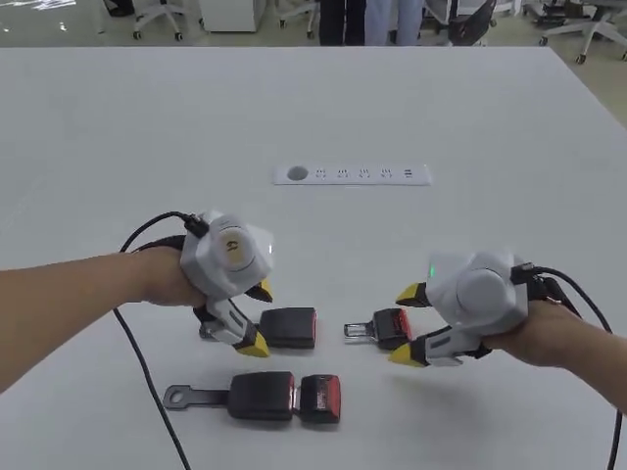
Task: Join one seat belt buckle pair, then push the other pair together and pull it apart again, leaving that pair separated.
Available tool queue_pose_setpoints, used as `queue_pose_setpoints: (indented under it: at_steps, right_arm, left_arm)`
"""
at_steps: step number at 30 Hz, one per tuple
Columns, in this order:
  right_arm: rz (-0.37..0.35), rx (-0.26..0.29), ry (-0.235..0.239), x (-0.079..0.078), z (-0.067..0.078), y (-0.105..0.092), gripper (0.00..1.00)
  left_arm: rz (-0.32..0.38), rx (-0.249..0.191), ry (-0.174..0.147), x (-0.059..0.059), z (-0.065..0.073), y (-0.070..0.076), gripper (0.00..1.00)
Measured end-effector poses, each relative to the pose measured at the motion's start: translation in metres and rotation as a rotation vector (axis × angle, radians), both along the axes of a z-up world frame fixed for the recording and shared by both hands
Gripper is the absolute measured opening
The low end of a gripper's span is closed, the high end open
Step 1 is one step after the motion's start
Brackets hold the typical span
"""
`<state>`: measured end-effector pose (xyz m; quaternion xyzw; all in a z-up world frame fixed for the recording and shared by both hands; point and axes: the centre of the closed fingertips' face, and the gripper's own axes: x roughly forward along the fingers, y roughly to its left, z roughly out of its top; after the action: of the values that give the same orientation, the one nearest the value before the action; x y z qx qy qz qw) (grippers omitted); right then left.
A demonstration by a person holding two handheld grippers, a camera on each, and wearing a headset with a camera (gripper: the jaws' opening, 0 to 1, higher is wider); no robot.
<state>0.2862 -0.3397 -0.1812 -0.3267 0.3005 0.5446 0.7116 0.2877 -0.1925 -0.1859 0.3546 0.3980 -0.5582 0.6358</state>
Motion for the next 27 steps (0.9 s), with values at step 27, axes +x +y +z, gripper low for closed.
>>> queue_pose_setpoints:
  at_steps: [27]
  right_arm:
    - [0.064, -0.053, 0.065, 0.013, -0.026, -0.007, 0.33]
  left_arm:
    - [-0.045, 0.063, 0.042, 0.008, -0.024, 0.0, 0.35]
